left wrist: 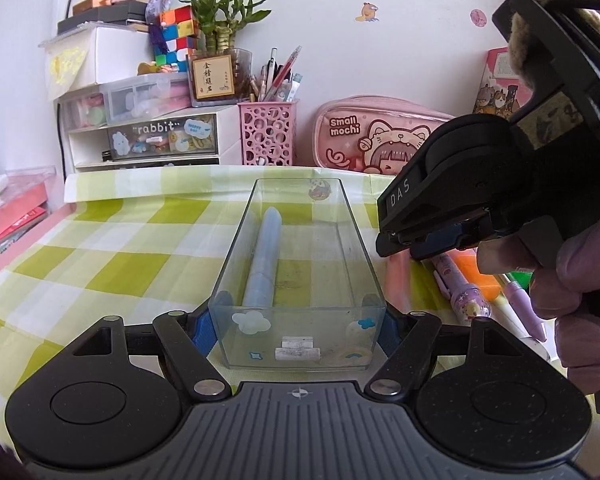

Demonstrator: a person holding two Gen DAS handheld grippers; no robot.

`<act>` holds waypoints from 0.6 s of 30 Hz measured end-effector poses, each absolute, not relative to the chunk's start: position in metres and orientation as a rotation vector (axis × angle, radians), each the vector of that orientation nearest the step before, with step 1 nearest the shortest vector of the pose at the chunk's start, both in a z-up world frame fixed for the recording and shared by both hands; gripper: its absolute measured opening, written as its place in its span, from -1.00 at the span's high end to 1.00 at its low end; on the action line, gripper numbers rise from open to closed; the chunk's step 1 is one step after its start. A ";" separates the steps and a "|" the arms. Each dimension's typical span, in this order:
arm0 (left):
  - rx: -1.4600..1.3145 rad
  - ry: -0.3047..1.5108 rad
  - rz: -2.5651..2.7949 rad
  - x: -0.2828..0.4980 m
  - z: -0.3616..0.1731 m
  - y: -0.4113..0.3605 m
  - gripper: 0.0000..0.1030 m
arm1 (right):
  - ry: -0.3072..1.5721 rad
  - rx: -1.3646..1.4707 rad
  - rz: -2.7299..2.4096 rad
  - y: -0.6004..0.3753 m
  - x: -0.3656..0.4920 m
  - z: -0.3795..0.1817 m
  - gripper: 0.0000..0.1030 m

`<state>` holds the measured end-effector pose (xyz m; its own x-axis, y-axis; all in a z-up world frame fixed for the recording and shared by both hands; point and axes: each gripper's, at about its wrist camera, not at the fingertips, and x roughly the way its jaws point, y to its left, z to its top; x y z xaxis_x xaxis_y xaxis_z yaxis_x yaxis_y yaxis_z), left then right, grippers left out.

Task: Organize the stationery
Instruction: 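Open the right tool, withdraw, and grasp the pink highlighter, then carry the pink highlighter into the tray beside the blue one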

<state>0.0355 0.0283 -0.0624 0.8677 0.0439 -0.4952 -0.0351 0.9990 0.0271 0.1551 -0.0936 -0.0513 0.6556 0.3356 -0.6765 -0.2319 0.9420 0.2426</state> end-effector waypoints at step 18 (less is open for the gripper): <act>0.016 0.518 0.037 0.034 -0.063 0.030 -0.41 | 0.819 0.454 0.410 -0.135 0.143 -0.036 0.71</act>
<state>0.0336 0.0298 -0.0626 0.8679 0.0397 -0.4951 -0.0314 0.9992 0.0251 0.1431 -0.1349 -0.0360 0.6159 0.5127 -0.5981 -0.1722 0.8285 0.5329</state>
